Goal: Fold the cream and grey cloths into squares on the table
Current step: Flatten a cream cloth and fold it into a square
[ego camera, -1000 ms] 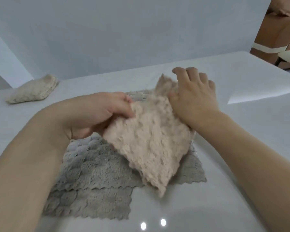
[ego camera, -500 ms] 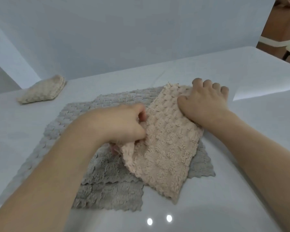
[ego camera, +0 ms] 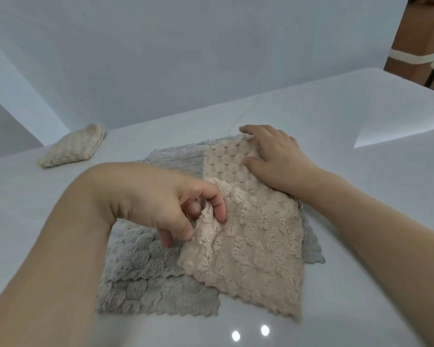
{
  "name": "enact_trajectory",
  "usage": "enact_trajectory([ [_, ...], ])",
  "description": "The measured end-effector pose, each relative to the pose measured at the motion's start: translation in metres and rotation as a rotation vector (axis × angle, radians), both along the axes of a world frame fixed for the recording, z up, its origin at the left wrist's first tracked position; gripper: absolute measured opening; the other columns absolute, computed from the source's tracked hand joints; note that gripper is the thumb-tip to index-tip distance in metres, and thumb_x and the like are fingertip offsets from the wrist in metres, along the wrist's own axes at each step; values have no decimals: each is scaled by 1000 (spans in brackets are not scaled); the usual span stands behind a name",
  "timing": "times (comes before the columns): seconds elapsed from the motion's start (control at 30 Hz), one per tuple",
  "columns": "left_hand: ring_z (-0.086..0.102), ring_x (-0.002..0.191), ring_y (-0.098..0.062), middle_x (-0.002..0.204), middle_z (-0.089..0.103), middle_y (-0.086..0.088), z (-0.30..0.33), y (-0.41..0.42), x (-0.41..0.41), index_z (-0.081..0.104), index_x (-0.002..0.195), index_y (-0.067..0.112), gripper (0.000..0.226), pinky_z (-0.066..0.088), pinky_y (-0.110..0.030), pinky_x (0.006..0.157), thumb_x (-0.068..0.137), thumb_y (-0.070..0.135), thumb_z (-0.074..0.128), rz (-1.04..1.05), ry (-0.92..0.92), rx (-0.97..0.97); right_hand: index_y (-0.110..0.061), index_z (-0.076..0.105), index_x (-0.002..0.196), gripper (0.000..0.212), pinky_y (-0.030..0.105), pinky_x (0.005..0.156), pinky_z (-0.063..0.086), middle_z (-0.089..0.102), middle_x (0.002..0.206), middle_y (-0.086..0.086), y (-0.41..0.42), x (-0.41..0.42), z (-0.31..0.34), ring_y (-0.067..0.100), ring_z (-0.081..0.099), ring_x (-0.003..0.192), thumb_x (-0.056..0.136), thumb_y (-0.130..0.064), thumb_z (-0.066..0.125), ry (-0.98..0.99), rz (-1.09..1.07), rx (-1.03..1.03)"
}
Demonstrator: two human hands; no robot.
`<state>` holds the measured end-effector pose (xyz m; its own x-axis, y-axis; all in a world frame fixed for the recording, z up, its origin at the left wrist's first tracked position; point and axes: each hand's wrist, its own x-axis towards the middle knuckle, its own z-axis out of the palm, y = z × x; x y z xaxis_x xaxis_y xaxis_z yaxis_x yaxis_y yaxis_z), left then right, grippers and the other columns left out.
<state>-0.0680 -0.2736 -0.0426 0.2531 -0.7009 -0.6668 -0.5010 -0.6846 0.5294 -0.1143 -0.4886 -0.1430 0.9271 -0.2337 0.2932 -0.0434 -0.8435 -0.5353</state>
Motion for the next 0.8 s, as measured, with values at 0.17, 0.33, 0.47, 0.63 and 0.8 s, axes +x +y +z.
enact_trajectory([
  [0.17, 49, 52, 1, 56, 58, 15, 0, -8, -5, 59, 115, 19, 46, 40, -13, 57, 86, -16, 54, -96, -31, -11, -30, 53, 96, 15, 37, 102, 36, 51, 113, -9, -5, 3, -3, 16, 49, 110, 85, -23, 58, -8, -36, 198],
  [0.33, 45, 55, -7, 58, 52, 14, -5, -14, -8, 66, 102, 30, 40, 38, -31, 61, 84, -5, 58, -12, -228, -160, -34, 55, 94, 16, 38, 108, 31, 54, 124, -9, -8, 8, -5, 18, 46, 120, 84, -23, 51, 44, -65, 119],
  [0.47, 46, 90, 5, 98, 50, 20, -15, -22, -7, 64, 78, 37, 19, 38, -21, 74, 70, 41, 81, -6, -489, -224, -38, 48, 113, 24, 50, 118, 5, 42, 140, -10, -8, 8, -8, 17, 28, 138, 91, -32, 39, 146, -54, -8],
  [0.63, 49, 111, 9, 121, 54, 34, -8, -22, -9, 59, 69, 17, 33, 41, -26, 93, 69, 39, 84, -73, -367, -315, -32, -2, 153, 61, 54, 114, -17, -3, 162, -8, -25, 5, -11, 15, -8, 149, 98, -54, 12, 421, -33, -235],
  [0.8, 53, 68, -16, 74, 59, -12, -16, -21, -2, 62, 83, 19, 18, 43, -28, 65, 84, 34, 70, -62, -71, -319, -29, 5, 154, 58, 52, 117, -9, 3, 162, -7, -24, 4, -11, 15, -2, 149, 101, -51, 12, 360, -31, -171],
])
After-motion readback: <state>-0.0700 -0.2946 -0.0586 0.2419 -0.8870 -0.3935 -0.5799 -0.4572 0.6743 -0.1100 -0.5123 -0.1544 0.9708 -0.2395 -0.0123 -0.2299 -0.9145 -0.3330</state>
